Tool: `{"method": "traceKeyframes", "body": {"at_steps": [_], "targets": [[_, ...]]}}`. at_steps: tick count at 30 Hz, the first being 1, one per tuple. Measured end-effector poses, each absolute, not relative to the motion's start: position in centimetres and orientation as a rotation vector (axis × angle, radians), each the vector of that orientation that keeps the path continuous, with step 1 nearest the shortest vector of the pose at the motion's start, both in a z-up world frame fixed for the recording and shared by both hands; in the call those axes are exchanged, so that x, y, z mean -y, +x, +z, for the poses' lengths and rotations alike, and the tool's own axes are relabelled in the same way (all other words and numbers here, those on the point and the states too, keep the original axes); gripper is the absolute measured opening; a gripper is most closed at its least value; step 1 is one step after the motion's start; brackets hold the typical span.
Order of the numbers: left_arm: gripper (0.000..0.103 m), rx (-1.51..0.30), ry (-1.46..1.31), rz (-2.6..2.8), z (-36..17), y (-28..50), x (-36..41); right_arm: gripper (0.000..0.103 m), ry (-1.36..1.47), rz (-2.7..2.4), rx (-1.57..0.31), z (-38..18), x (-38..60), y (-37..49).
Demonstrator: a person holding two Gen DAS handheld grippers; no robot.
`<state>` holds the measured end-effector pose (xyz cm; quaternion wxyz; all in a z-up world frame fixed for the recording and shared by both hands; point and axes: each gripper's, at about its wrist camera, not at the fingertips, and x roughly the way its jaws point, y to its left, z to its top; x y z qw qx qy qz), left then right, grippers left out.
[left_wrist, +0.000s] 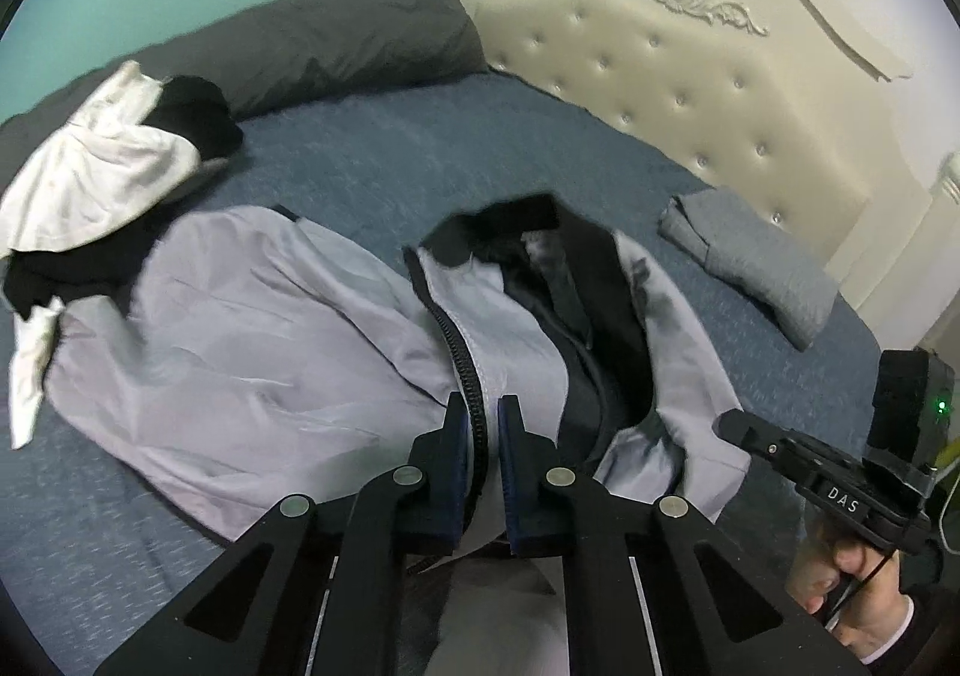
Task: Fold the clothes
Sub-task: 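Grasp the jacket's zipper edge with the left tool while the right tool holds the jacket, then lift the grey jacket up with both tools, holding it spread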
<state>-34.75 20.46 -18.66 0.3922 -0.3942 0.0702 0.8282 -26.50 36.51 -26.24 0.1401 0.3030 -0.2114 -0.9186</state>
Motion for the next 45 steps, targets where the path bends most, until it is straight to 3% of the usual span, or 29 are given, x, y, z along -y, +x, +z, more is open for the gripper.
{"method": "traceKeyframes", "body": {"at_steps": [13, 20, 22, 23, 24, 35, 37, 41, 42, 45], "targets": [[0.010, -0.053, -0.935, 2.277, -11.0, -32.7, -10.0, 0.001, 0.780, -2.604, 0.422, -18.2, -32.3, -25.2], [0.010, -0.051, -0.922, 2.356, -8.7, -30.8, -4.5, 0.005, 0.999, -2.551, 0.389, -18.5, -32.0, -28.1], [0.010, -0.060, -0.923, 2.366, -8.6, -30.1, -3.5, 0.030, 1.029, -2.543, 0.317, -18.5, -31.0, -28.9], [0.010, -0.064, -0.924, 2.370, -8.6, -29.8, -3.1, 0.060, 1.050, -2.528, 0.296, -18.5, -30.5, -29.3], [0.010, -0.062, -0.927, 2.373, -8.6, -29.5, -2.5, 0.068, 1.070, -2.512, 0.291, -18.7, -30.2, -29.7], [0.010, -0.019, -0.984, 2.400, -11.4, -28.1, 2.8, 0.068, 1.200, -2.468, -0.037, -21.7, -25.0, -34.9], [0.010, -0.009, -0.993, 2.400, -12.0, -28.2, 3.3, 0.064, 1.190, -2.452, -0.116, -22.4, -23.5, -35.4], [0.010, 0.006, -1.009, 2.403, -13.3, -28.8, 4.0, 0.035, 1.192, -2.434, -0.344, -23.8, -20.4, -35.8], [0.010, 0.007, -1.012, 2.404, -13.6, -28.9, 4.1, 0.020, 1.195, -2.434, -0.388, -24.1, -19.9, -35.9], [0.010, 0.013, -1.023, 2.411, -14.2, -29.2, 4.6, 0.006, 1.204, -2.453, -0.407, -24.1, -19.8, -36.3]]}}
